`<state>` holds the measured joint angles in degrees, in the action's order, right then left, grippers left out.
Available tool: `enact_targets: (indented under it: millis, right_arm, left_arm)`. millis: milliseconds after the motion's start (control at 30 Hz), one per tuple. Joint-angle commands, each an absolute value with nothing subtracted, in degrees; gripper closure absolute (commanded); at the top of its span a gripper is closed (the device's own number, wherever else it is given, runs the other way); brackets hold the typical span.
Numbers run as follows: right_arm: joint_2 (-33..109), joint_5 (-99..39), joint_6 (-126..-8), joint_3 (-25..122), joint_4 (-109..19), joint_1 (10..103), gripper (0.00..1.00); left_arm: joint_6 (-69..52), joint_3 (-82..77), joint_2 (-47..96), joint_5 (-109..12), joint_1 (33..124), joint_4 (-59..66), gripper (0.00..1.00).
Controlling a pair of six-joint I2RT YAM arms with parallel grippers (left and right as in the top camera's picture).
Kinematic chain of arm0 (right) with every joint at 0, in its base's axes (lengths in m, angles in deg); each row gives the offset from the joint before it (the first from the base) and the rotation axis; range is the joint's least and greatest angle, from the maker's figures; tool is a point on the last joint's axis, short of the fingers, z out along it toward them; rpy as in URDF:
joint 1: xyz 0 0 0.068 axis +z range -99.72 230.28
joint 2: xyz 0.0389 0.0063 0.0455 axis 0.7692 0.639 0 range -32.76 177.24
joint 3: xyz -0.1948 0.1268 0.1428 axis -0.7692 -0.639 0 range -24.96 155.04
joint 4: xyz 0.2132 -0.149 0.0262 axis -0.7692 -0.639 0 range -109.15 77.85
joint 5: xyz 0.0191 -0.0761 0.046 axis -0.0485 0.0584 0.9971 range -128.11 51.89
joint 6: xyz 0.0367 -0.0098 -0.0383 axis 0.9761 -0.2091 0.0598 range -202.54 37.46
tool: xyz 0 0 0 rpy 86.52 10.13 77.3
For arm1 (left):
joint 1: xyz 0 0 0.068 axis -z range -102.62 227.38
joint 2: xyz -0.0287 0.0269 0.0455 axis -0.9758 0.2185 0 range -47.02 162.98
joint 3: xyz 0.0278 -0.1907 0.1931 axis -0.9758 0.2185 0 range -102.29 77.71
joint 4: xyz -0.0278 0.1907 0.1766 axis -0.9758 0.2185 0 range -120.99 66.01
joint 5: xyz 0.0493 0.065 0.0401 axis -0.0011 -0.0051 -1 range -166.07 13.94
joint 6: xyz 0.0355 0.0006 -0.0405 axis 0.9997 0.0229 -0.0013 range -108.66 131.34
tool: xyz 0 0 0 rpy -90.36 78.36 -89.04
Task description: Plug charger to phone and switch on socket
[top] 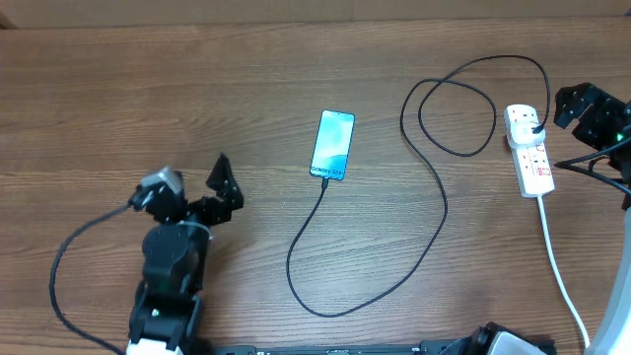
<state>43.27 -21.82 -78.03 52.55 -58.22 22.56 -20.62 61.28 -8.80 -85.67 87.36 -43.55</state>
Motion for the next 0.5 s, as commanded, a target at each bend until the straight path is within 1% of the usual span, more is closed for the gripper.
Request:
enact_targets:
  millis: [0, 433, 467]
  right_arm:
    - [43.3, -22.0, -77.9, 52.9, -58.0, 22.5, 0.0]
    - [43.3, -22.0, -77.9, 52.9, -58.0, 22.5, 0.0]
    - [43.3, -22.0, -77.9, 52.9, -58.0, 22.5, 0.0]
  left_arm:
    - [-22.5, 64.8, -13.3, -84.8, 85.5, -44.2, 0.0]
    - [-21.5, 77.5, -27.7, -83.9, 81.3, -45.1, 0.0]
    - [-21.9, 77.4, -28.5, -83.9, 81.1, -43.4, 0.0]
